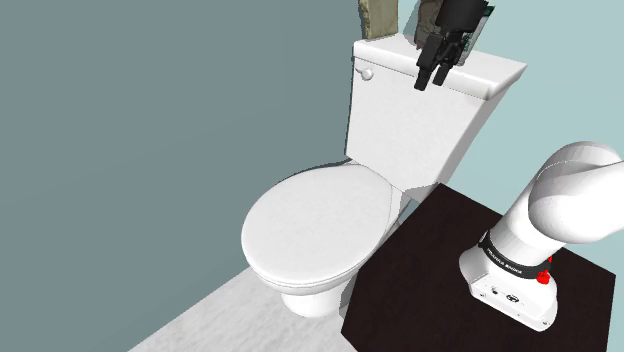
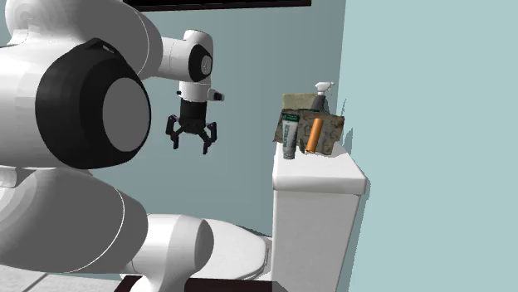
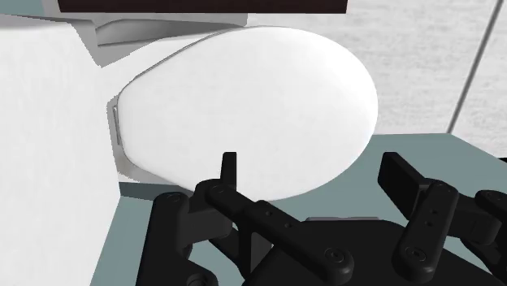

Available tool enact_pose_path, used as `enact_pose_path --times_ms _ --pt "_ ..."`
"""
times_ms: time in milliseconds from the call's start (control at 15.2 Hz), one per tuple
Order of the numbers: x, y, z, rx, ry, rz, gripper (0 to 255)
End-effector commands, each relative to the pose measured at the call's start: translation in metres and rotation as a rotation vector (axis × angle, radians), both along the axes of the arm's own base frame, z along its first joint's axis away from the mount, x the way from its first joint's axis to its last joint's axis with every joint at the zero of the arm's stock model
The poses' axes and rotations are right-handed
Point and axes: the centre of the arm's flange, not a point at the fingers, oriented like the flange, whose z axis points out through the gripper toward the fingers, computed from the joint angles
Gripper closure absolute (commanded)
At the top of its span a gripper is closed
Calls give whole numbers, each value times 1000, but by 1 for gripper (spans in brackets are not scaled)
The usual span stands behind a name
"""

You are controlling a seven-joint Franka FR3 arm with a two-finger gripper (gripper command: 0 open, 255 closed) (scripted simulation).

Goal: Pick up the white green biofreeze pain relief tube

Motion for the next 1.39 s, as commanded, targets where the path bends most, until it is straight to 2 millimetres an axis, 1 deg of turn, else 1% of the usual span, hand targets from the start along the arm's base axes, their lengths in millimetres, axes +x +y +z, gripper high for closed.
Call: enact_pose_path --times_ms 0,330,660,990,1320 --pt "0 0 0 0 0 0 0" --pt "6 -56 21 -44 -12 89 0" --pt "17 -111 44 -88 -23 179 0" --pt "32 -163 70 -132 -35 268 0" --pt "52 -213 98 -176 -46 357 0"
